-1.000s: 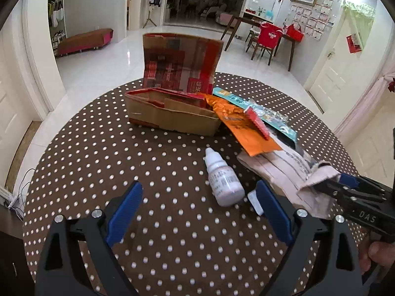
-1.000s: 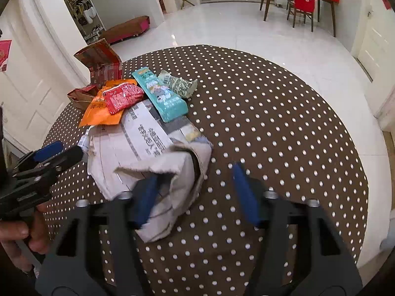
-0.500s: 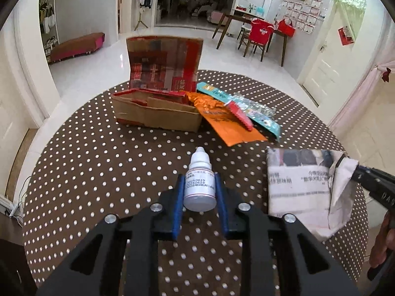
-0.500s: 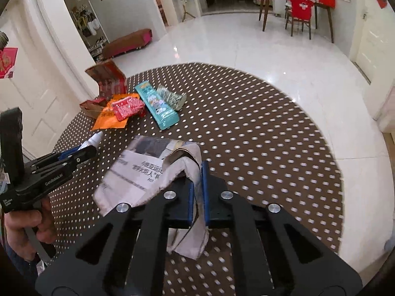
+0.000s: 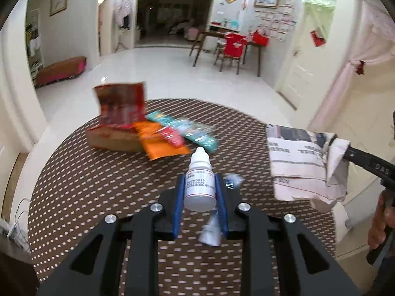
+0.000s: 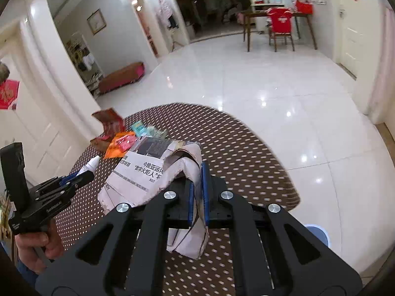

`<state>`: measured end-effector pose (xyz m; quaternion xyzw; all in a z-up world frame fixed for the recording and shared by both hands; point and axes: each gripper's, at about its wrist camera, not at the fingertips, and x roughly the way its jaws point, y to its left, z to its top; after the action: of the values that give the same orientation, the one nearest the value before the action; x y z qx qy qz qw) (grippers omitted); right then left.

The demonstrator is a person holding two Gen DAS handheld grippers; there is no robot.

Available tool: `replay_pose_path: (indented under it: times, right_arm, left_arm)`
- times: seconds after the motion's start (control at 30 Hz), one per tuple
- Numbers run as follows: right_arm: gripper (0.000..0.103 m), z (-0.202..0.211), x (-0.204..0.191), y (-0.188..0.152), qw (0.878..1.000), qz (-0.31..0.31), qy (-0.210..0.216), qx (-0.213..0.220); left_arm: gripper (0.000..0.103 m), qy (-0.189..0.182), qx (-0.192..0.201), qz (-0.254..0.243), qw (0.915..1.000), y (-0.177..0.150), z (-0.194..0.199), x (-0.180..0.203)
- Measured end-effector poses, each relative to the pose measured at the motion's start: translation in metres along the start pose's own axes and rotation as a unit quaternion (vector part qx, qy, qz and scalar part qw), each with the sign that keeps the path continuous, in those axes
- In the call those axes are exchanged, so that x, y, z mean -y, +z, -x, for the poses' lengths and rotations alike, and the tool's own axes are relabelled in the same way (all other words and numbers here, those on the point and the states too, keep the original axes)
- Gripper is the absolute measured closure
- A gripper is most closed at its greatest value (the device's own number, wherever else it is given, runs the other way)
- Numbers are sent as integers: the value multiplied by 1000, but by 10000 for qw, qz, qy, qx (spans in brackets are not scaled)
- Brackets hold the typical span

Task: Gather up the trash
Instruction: 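Grasp the newspaper with the right tool while the left grasps the white bottle, then carry newspaper and white bottle over the blue bin and open both tools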

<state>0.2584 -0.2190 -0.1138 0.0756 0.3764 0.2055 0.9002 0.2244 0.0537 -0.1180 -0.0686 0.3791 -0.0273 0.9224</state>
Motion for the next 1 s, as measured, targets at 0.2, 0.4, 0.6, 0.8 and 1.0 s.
replay_pose_path:
  times: [0.2, 0.4, 0.6, 0.8, 1.0]
  right_arm:
    - [97, 46, 48, -4, 9981, -356, -377, 325]
    - [97, 100, 112, -17, 9890, -886, -1006, 626]
    - [97, 143, 181, -45, 9727, -1466, -1664, 686]
    - [97, 149, 240, -84, 9518, -1940, -2358, 276]
    - [97, 118, 285, -123, 9350, -2291, -2676, -408]
  left_arm:
    - [80, -459, 79, -409, 9981, 13, 1, 64]
    - [80, -1041, 46, -975, 9898, 16, -3, 143]
    - [80, -1585, -233, -1566, 9746, 5, -24, 233]
    - [80, -1957, -759, -2079, 9554, -22, -60, 307]
    - [80, -2064, -1510, -2538, 9328, -64, -109, 367]
